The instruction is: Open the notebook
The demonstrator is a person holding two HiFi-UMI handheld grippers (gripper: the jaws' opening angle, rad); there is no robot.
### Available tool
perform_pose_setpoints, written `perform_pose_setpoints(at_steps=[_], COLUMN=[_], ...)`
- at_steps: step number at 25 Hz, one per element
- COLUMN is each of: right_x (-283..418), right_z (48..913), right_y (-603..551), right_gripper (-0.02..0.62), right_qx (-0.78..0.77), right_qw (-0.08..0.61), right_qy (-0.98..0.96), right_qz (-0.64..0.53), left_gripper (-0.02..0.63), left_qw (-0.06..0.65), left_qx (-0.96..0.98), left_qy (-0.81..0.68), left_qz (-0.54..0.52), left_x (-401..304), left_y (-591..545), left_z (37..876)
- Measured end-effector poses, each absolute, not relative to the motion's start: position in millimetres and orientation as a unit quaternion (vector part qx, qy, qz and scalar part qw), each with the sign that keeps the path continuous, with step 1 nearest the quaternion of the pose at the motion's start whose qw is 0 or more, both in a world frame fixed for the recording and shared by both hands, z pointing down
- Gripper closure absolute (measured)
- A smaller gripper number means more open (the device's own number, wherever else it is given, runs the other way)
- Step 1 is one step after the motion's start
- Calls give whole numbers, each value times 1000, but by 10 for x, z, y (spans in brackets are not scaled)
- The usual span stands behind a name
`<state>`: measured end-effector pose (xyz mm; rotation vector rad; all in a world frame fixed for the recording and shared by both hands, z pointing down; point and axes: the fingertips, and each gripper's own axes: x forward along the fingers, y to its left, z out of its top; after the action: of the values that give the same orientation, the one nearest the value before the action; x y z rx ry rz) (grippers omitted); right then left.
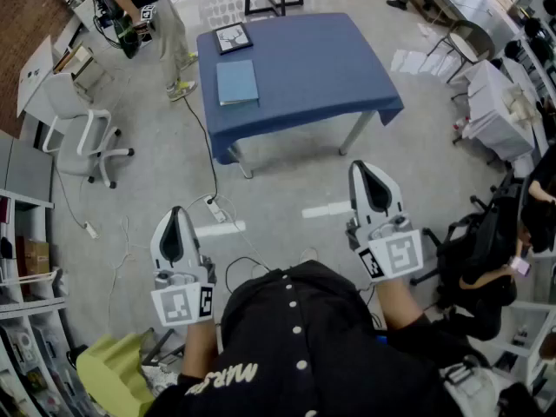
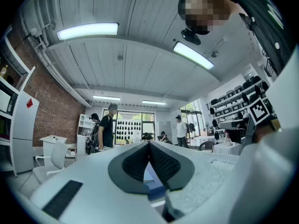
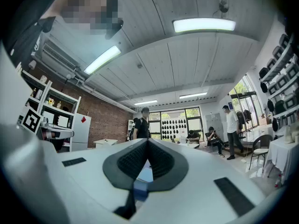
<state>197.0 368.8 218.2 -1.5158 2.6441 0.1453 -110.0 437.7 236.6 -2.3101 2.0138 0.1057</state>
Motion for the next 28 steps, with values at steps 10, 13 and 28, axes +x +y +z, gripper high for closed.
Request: perform_pose_setpoints(at_steps=[10, 13, 28], right_x=[1950, 1953, 2254], right_z=[2150, 2155, 2241], right_y=[3662, 3657, 3578], right_gripper=[594, 594, 355], right_qx=[-491, -491, -474], right_qw=[43, 41, 52], right_qy=[868, 869, 878], right_qz=[50, 52, 46], left_gripper=[603, 603, 603], left_qw=[42, 42, 42], left_qx=[-753, -753, -740], left_qy=[656, 655, 671], left_qz=[35, 35, 23], left_x=[-1050, -1031, -738], left_y=[4354, 4344, 4304], left_z=[2322, 2320, 2344])
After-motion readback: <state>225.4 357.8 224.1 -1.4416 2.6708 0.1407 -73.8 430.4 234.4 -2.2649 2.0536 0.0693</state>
